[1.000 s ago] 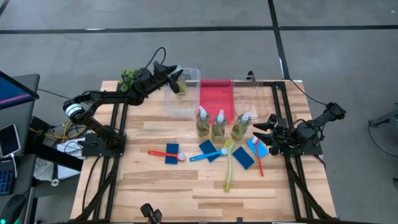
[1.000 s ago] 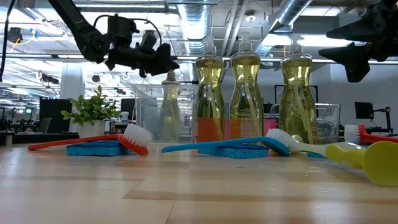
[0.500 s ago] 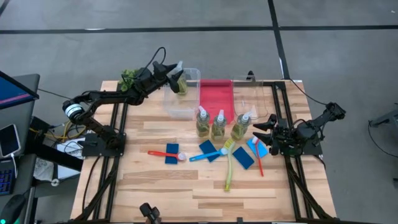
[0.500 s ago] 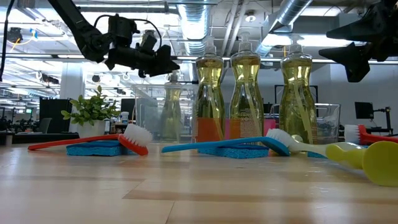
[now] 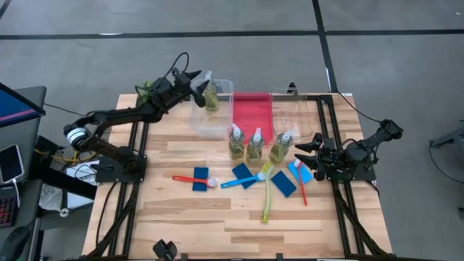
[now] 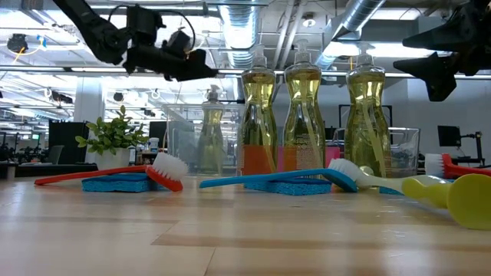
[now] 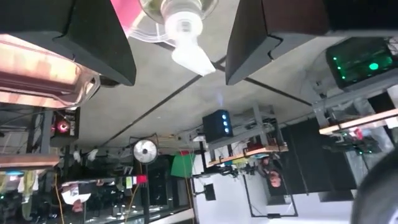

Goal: Pick & Place Kitchen Sink Supplies
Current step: Put the yellow dish soap into the transparent container

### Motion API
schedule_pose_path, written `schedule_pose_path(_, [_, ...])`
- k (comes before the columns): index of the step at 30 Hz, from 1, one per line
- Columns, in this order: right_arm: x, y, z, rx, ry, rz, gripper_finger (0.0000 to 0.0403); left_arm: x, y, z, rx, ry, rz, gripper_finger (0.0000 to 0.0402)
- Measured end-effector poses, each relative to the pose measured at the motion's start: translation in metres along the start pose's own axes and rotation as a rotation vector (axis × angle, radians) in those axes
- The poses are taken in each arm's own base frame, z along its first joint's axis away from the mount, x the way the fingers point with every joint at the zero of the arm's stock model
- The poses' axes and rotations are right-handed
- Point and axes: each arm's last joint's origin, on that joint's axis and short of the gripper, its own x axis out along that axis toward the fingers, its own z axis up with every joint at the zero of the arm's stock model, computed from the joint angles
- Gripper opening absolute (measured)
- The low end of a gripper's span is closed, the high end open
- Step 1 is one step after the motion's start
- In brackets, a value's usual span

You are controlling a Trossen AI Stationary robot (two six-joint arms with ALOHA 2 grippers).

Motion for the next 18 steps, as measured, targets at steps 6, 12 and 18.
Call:
schedule_pose_path(6, [0.000,0.000,0.000,-0.001,0.001,0.000,0.0209,-0.019,-0.008,0.023,-0.060,-0.014,-0.122,0.0249])
schedule_pose_path(12, [0.000,0.000,0.000,-0.003,0.002,-0.001,0.0209,-0.040,-0.032,0.050,-0.177,-0.119,-0.451,0.0240])
schedule_pose_path(18, [0.000,0.000,0.000,-0.002,0.002,-0.001,0.0209,-0.051,-0.068,0.058,-0.225,-0.135,-0.767,0.0229])
